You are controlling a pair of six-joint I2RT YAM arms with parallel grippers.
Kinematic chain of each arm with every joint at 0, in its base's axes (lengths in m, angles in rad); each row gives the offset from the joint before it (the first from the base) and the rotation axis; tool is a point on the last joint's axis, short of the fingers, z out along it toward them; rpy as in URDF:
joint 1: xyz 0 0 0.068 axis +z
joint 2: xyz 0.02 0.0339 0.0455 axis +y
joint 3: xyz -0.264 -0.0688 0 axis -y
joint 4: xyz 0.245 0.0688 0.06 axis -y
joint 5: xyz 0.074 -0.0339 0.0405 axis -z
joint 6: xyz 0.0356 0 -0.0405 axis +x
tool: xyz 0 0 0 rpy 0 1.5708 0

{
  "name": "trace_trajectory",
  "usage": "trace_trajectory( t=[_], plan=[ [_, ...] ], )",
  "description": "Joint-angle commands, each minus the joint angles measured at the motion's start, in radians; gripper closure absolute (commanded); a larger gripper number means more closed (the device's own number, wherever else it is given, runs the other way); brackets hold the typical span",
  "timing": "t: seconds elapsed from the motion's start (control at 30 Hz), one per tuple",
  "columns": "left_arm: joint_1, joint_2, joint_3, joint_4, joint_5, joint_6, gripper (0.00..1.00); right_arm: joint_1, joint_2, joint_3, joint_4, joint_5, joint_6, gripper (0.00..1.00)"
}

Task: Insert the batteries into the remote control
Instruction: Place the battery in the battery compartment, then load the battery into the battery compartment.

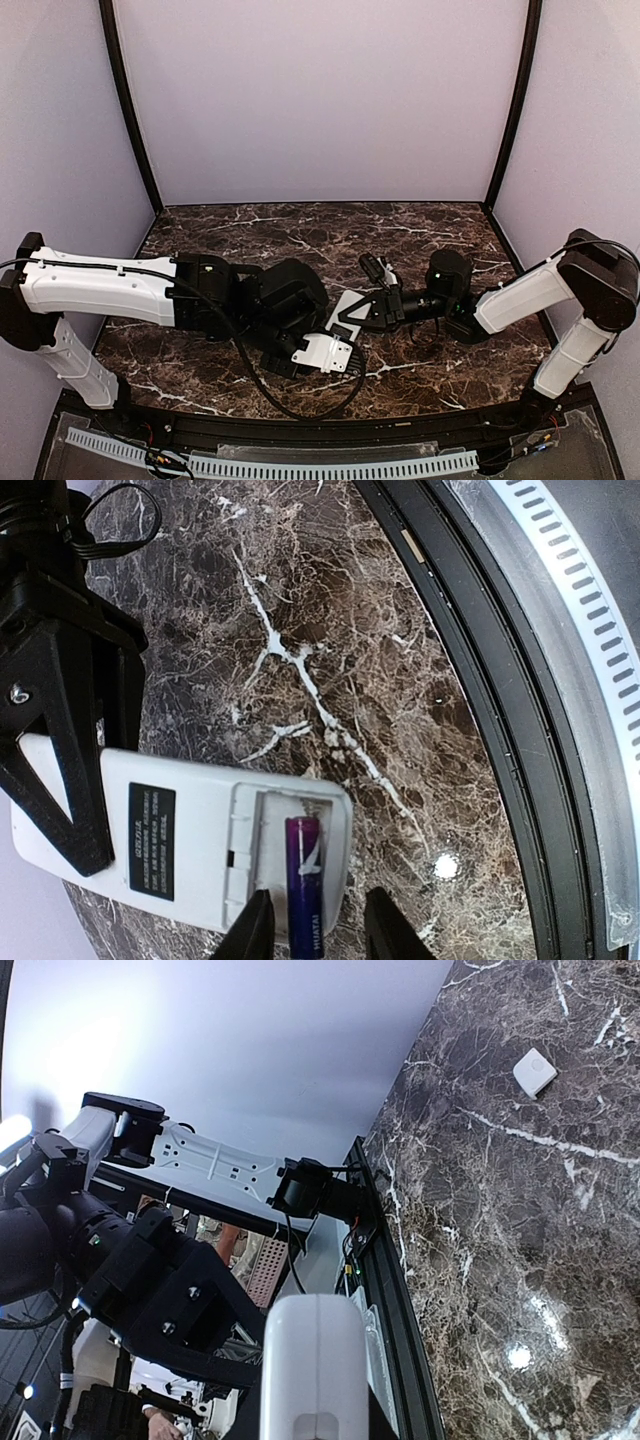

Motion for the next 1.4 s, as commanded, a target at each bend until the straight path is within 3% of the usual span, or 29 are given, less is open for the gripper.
trace_trajectory(
  t=[0.0, 0.4, 0.67, 0.9, 1.13, 1.37],
  plan=[
    [0.005, -0.037, -0.018, -0.026, -0.058, -0.004, 0.68, 0.011, 0.009, 0.019, 0.076, -0.051, 0.009, 1.00],
    [0.004, -0.089, -0.021, 0.005, -0.055, -0.013, 0.59, 0.011, 0.013, 0.016, 0.066, -0.044, 0.004, 1.00],
    [0.016, -0.195, -0.090, 0.094, 0.007, -0.116, 0.54, -0.014, -0.015, 0.005, 0.065, -0.001, -0.006, 1.00],
    [0.086, -0.257, -0.184, 0.239, -0.014, -0.401, 0.56, -0.050, -0.041, -0.038, 0.130, 0.071, 0.014, 1.00],
    [0.113, -0.249, -0.217, 0.366, -0.113, -0.786, 0.69, -0.053, -0.102, -0.079, 0.104, 0.194, -0.003, 1.00],
    [0.113, -0.166, -0.155, 0.314, -0.098, -0.942, 0.69, -0.053, -0.163, -0.080, -0.034, 0.256, -0.034, 1.00]
  ],
)
